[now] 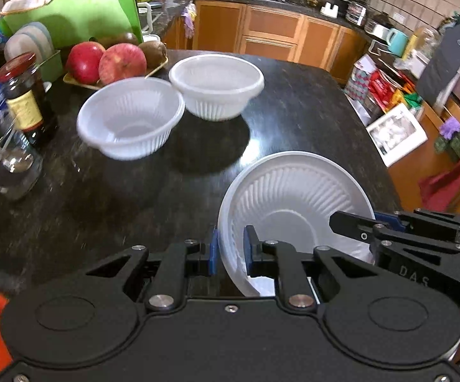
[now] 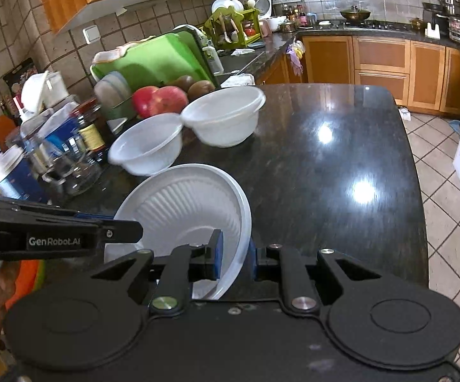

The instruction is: Organize plates and bowls

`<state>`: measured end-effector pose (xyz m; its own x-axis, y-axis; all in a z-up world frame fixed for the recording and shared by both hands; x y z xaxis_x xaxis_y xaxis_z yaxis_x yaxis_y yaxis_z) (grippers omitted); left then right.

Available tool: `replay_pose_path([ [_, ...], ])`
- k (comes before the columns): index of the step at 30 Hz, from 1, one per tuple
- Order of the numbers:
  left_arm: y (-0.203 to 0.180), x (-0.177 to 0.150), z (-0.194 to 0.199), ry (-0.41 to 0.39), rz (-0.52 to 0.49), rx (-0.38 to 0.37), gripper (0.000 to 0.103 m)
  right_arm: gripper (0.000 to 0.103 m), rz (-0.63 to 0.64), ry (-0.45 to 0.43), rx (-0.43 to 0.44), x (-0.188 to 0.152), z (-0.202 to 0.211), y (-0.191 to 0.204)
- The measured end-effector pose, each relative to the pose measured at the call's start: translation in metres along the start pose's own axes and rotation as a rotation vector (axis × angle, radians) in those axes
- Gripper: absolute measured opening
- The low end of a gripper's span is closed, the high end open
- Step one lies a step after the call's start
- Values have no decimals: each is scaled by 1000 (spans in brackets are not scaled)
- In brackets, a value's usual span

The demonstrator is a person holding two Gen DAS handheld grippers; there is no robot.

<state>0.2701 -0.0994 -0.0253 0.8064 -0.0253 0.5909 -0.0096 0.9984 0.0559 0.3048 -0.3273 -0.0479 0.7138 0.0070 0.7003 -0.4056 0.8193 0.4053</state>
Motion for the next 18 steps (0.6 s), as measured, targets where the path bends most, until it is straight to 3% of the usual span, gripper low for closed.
replay_pose_path([
  [10,29,-49,32,16,-59,-25,23,18,-60,6,-12,-55,24,62],
  [18,44,-69,39,25,-79,-61,23,18,-114,15,-43,-75,21,82],
])
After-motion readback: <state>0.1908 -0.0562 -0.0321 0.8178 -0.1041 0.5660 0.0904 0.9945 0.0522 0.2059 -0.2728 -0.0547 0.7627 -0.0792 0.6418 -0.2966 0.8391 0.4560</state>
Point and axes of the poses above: each gripper's, at about its wrist camera, not at the fingertips, and z roughly against the way its jaws point, y to its left, x to its top, the point moved 3 cm from there along -z, roughly the way its jaws point, and after that the axes turned 13 degrees about x, right-handed, at the moved point
